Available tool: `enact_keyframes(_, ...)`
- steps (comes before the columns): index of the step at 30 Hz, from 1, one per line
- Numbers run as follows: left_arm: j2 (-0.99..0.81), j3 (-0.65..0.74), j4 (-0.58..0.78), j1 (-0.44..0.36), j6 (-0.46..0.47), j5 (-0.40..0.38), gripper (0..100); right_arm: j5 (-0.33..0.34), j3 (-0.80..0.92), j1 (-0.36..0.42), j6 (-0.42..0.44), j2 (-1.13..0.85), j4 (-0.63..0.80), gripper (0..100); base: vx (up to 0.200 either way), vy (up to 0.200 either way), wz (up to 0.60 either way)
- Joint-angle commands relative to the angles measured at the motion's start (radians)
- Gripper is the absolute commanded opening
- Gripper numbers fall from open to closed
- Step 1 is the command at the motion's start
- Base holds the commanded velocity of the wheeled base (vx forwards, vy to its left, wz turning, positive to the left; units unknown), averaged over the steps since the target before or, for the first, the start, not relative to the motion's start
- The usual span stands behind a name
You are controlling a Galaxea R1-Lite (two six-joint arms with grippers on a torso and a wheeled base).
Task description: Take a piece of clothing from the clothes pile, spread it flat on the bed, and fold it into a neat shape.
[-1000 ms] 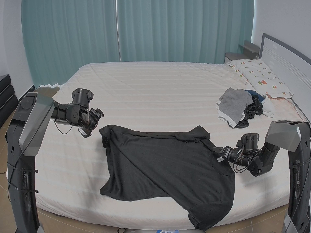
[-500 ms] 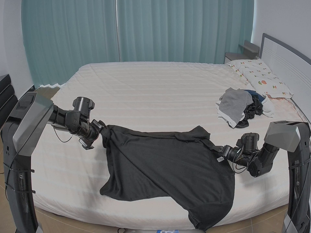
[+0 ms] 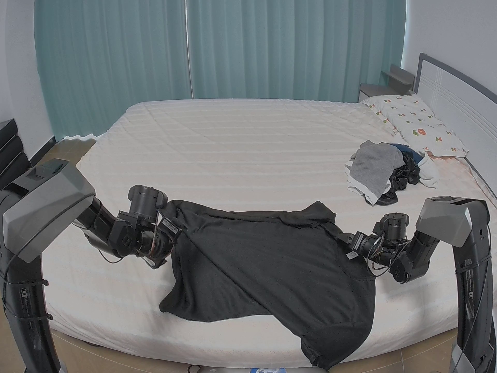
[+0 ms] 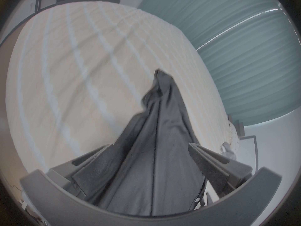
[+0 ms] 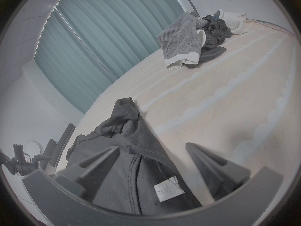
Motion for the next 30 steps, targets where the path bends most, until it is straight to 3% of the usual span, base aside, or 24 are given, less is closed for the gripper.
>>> enact_keyframes(1, -0.021, 0.085, -0.012, -0.032, -0.017, 0.006, 100, -0.001, -0.044, 0.004, 0.001, 0.051, 0.003, 0, 0.000, 0.000, 0.00)
enact_keyframes(8, 0.008, 0.177, -0.140, -0.003, -0.004, 0.001, 100, -0.035, -0.107, -0.039, 0.018, 0.053, -0.012, 0, 0.000, 0.000, 0.00)
enact_keyframes(12, 0.021, 0.191, -0.175, -0.012, -0.001, 0.010, 100, -0.101, -0.182, -0.065, 0.124, 0.051, -0.012, 0, 0.000, 0.000, 0.00)
enact_keyframes(15, 0.021, 0.197, -0.177, -0.013, 0.000, 0.010, 100, -0.111, -0.219, -0.099, 0.152, 0.048, -0.015, 0, 0.000, 0.000, 0.00)
enact_keyframes(27, 0.027, 0.209, -0.178, -0.020, 0.036, 0.012, 100, -0.117, -0.262, -0.134, 0.152, 0.071, -0.012, 0, 0.000, 0.000, 0.00)
enact_keyframes(28, 0.027, 0.209, -0.178, -0.020, 0.036, 0.012, 100, -0.117, -0.257, -0.133, 0.150, 0.071, -0.013, 100, 0.000, 0.000, 0.00)
enact_keyframes(30, 0.027, 0.211, -0.178, -0.020, 0.036, 0.012, 100, -0.119, -0.251, -0.133, 0.150, 0.065, -0.016, 100, 0.000, 0.000, 0.00)
